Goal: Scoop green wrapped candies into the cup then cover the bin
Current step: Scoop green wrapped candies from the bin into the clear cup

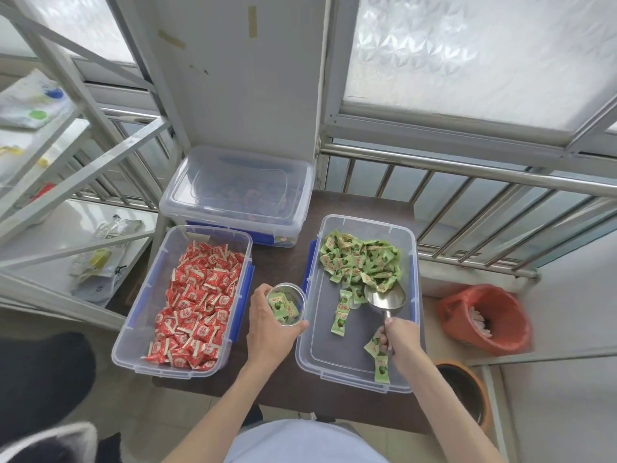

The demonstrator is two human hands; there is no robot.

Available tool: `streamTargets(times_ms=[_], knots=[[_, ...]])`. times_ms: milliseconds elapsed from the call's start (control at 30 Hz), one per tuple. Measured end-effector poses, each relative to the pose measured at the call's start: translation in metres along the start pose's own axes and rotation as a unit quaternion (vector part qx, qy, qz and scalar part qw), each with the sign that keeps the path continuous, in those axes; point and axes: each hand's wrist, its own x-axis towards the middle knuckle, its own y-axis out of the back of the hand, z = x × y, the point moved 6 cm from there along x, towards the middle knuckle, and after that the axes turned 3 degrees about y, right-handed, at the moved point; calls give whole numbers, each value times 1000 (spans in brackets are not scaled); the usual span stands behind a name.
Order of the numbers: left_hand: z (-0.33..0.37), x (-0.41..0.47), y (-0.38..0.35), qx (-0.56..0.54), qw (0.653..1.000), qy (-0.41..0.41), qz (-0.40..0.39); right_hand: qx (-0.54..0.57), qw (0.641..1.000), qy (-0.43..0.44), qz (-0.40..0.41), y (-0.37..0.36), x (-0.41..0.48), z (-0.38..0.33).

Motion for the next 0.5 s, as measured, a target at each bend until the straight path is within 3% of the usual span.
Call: streamTargets(times_ms=[167,267,500], knots=[[2,-1,0,0,1000,6,4,-48,998,24,-22,-10,20,-27],[1,2,0,-5,1000,9,1,-134,990,46,-28,-6,17,-28],[-1,3,0,-3,1000,25,1,-172,982,54,-63,-16,15,-28]])
